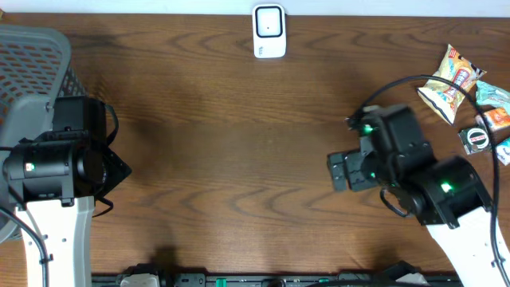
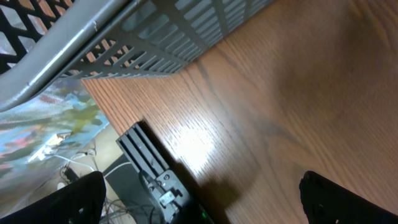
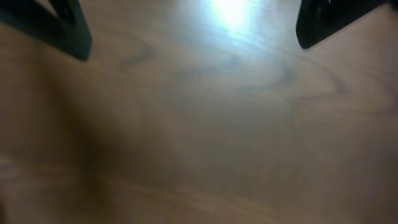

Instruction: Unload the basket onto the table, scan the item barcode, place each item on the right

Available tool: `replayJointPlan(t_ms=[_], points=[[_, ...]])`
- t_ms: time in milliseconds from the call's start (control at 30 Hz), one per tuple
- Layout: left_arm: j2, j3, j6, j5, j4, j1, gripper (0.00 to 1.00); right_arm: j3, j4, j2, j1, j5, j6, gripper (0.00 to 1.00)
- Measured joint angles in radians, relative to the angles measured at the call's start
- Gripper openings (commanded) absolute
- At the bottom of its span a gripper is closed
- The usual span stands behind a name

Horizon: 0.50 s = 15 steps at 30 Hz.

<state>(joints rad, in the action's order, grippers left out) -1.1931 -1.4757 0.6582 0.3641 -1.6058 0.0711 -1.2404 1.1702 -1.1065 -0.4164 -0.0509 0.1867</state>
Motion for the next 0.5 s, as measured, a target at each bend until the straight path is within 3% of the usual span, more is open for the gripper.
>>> replayJointPlan(t_ms=[500], points=[[0.000, 0.000, 0.000, 0.000, 0.000, 0.000, 0.98, 0.618, -0.613, 0.474, 0.328, 0.108, -0.186, 0.99]])
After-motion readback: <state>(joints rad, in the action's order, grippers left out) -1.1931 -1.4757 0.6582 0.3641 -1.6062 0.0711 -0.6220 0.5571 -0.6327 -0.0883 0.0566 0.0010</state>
